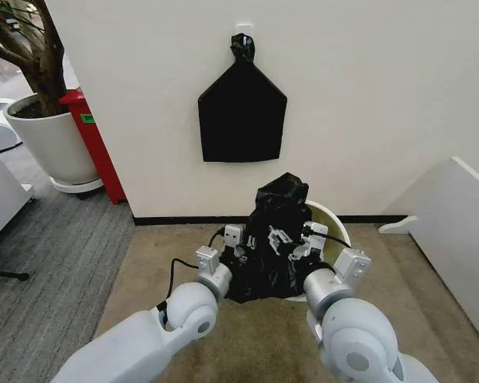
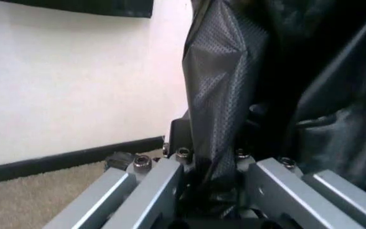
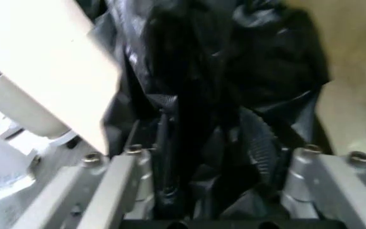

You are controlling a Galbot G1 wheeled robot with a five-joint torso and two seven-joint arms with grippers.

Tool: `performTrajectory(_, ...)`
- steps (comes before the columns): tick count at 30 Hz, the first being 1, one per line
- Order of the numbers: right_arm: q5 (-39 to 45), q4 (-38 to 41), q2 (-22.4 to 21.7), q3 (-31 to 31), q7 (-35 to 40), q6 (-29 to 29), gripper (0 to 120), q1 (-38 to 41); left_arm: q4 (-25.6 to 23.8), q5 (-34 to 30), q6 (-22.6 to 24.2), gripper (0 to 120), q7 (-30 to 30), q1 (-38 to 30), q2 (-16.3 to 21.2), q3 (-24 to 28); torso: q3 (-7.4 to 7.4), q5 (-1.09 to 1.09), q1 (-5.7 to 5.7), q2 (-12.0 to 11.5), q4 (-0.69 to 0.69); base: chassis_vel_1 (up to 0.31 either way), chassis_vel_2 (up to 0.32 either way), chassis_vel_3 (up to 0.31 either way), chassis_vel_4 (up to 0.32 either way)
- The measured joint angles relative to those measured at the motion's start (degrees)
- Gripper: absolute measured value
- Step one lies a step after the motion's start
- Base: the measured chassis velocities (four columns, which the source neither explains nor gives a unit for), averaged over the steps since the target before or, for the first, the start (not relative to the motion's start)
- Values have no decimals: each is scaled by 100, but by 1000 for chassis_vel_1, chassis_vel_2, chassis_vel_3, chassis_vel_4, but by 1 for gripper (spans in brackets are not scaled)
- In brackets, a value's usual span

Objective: Place the garbage bag over the trash bin.

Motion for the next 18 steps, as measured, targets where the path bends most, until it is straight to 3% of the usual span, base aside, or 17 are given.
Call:
performTrajectory(10, 144, 20, -72, 123, 239, 16, 1, 15, 18, 51, -70, 0, 58, 151, -15, -262, 0, 0, 0, 0, 0, 0, 0, 0, 0)
performTrajectory(18, 354, 219, -253, 445, 248, -24, 0, -71, 44, 21, -87, 0, 100, 348, 6, -482, 0, 1, 0, 1, 1, 0, 0, 0, 0)
